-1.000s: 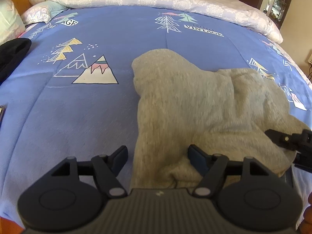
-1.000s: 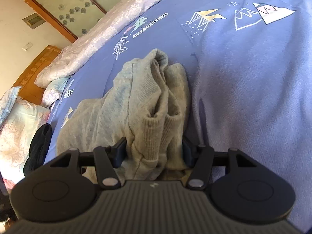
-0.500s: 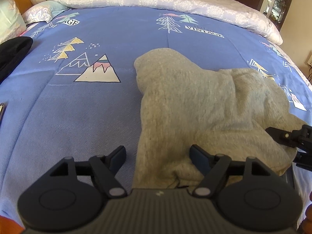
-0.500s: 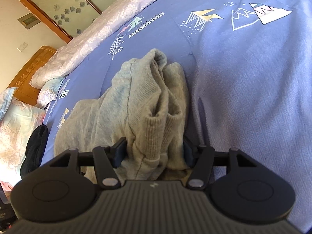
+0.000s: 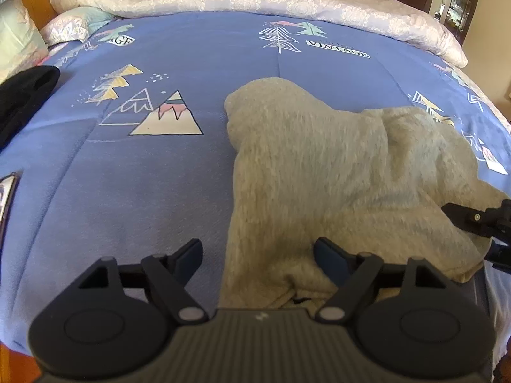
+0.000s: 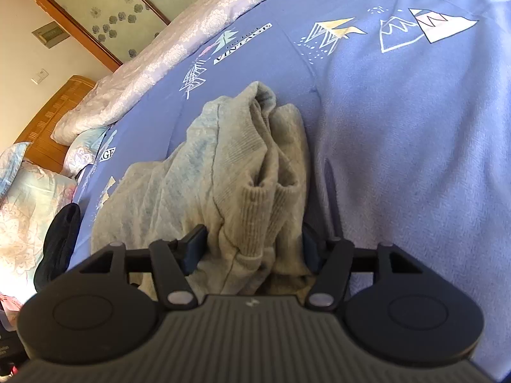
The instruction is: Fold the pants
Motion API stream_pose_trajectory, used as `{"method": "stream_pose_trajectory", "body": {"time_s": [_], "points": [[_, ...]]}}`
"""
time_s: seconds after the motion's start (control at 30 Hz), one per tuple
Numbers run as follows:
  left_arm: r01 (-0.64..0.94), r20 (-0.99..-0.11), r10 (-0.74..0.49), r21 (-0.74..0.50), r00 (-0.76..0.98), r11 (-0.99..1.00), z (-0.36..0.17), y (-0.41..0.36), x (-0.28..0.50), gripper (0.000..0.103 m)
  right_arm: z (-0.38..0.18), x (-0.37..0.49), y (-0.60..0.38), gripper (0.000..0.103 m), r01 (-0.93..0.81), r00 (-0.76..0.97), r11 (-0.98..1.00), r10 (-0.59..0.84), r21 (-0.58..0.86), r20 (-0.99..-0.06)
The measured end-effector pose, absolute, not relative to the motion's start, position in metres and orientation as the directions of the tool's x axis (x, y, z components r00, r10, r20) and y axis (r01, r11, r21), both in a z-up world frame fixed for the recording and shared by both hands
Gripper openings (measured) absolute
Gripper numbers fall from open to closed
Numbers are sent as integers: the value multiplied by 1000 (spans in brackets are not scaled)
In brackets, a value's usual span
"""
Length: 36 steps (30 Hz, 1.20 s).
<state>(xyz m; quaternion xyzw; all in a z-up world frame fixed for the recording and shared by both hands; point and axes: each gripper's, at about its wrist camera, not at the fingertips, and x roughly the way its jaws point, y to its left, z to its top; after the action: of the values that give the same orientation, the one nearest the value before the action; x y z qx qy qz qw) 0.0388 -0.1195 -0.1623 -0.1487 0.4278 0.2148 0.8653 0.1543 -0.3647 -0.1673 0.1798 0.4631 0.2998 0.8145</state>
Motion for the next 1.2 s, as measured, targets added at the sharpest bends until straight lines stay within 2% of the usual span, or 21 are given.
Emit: {"method": "stream_pose_trajectory", "body": {"time_s": [0.07, 0.1, 0.3, 0.63, 1.2], "points": [[-501, -805, 252, -64, 538, 863, -161, -121, 37, 84, -167, 155, -366, 64, -321, 390, 753, 657, 574, -645], [-505, -804, 261, -56, 535, 862, -160, -122, 36, 91, -167, 155, -366, 64, -320, 389, 752, 659, 576, -644], [-522, -788, 308, -20, 533, 853, -158, -127, 28, 103, -169, 155, -368, 64, -315, 387, 746, 666, 587, -638], [-513, -776, 348, 37, 526, 858, -157, -133, 29, 103, -169, 153, -368, 65, -311, 387, 742, 670, 594, -634], [-517, -789, 347, 44, 506, 855, -160, -134, 35, 103, -171, 154, -373, 69, -314, 377, 718, 694, 621, -613]]}}
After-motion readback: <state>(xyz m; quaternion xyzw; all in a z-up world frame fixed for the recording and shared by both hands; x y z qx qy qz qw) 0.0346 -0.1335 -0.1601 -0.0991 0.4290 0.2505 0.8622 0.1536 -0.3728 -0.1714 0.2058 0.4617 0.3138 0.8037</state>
